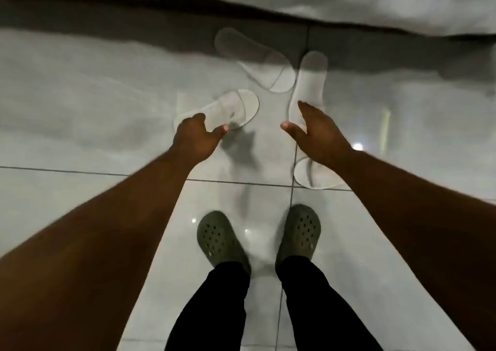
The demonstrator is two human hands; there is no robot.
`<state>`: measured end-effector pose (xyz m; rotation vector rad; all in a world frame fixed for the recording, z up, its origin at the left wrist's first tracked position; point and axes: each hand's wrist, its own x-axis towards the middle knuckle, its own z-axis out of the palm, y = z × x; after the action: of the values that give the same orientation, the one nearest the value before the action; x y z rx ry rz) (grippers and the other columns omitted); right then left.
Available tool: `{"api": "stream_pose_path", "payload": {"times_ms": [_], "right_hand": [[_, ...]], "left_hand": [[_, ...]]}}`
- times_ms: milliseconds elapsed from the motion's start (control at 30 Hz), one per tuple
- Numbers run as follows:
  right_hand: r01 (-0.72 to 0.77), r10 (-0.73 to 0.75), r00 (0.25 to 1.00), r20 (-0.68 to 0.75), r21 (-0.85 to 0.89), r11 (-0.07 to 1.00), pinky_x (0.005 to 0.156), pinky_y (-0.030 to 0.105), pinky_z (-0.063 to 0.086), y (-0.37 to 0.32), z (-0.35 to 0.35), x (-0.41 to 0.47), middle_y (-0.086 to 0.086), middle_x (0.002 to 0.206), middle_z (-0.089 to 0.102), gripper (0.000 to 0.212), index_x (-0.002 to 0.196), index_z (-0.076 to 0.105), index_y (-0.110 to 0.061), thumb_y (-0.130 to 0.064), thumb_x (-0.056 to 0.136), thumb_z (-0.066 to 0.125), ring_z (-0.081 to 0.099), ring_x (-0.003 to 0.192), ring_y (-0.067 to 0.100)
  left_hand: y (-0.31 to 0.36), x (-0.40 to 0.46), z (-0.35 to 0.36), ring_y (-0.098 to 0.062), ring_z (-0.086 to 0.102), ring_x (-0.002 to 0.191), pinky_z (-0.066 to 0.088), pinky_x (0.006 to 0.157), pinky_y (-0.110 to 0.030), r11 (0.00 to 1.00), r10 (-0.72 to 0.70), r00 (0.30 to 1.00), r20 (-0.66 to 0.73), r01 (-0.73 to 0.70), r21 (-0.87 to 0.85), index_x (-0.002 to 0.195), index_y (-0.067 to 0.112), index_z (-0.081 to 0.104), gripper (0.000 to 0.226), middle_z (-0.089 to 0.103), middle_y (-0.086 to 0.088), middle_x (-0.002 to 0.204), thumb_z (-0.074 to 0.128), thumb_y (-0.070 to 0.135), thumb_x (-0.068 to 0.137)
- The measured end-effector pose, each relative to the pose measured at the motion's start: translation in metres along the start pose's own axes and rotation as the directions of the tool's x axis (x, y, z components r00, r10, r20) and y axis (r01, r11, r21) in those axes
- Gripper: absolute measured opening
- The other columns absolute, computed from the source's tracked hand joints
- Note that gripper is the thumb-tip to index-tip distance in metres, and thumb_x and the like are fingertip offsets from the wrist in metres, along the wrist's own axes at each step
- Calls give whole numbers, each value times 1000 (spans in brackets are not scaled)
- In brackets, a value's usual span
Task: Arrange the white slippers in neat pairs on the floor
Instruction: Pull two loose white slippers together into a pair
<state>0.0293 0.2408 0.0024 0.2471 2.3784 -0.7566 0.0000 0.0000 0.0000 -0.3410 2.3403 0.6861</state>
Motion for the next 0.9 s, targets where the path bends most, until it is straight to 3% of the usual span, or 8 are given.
{"api": "stream_pose_path", "payload": {"times_ms": [167, 267, 400, 533, 633, 700, 800, 900], "right_hand": [[36, -37, 999, -8, -159, 987, 120, 37, 14, 29, 47, 105, 13, 160, 16, 71, 151, 13, -12, -45, 96, 42, 14, 148, 27], [47, -47, 999, 7, -238, 970, 120, 49, 15, 46, 65, 162, 12, 162, 8, 69, 151, 8, -20, -40, 96, 44, 7, 148, 33], [57, -45, 998, 40, -378, 924, 114, 63, 20, 57, 84, 214, 10, 162, -1, 73, 150, 3, -28, -36, 94, 49, 2, 147, 41], [27, 7, 997, 77, -442, 896, 115, 62, 17, 60, 97, 232, 7, 162, -10, 75, 150, -1, -31, -33, 94, 49, -5, 147, 40], [7, 31, 996, 79, -439, 899, 116, 60, 17, 58, 111, 224, 10, 161, -9, 76, 150, -2, -28, -31, 94, 49, -2, 146, 44], [28, 15, 996, 85, -483, 875, 115, 59, 21, 53, 122, 211, 15, 161, -4, 74, 150, 0, -25, -28, 93, 48, 9, 143, 48], [58, 5, 992, 126, -492, 869, 112, 56, 28, 40, 139, 182, 18, 160, 6, 69, 149, 7, -22, -22, 93, 46, 24, 137, 48], [85, 5, 975, 221, -393, 916, 109, 52, 34, 28, 156, 149, 15, 154, 28, 58, 146, 21, -20, -22, 94, 45, 34, 134, 42]], "left_hand": [[-17, 85, 70, -34, 49, 126, 41, 99, -35, 998, -68, 997, 37, 68, 2, 131, 2, 46, 66, 53, -19, 136, 61, 46, 83], [-25, 129, 112, -37, 46, 126, 40, 101, -38, 996, -68, 996, 54, 65, 60, 129, 4, 44, 72, 50, -20, 135, 61, 54, 79], [-31, 158, 156, -40, 15, 144, 25, 113, -50, 990, -121, 993, -4, 121, 78, 148, 11, 8, 112, 14, -20, 157, 61, 69, 68], [-36, 163, 168, -43, -6, 146, 24, 110, -61, 990, -137, 984, -118, 138, 3, 150, 16, 2, 105, -5, -16, 161, 62, 60, 76], [-54, 163, 171, -45, -2, 145, 29, 106, -65, 996, -40, 984, -171, 53, 69, 143, 18, 25, 70, 3, -16, 161, 56, 43, 86], [-79, 159, 167, -45, 4, 145, 26, 109, -63, 973, 110, 985, -134, -80, 216, 133, 16, 38, 53, 15, -19, 158, 46, 39, 86], [-122, 146, 149, -43, 13, 145, 25, 112, -60, 870, 329, 944, -6, -300, 391, 129, 16, 47, 47, 23, -16, 158, 48, 22, 83], [-157, 132, 126, -35, 13, 147, 21, 118, -50, 803, 385, 916, 111, -392, 449, 139, 14, 40, 58, 21, -8, 159, 47, 1, 84]]}}
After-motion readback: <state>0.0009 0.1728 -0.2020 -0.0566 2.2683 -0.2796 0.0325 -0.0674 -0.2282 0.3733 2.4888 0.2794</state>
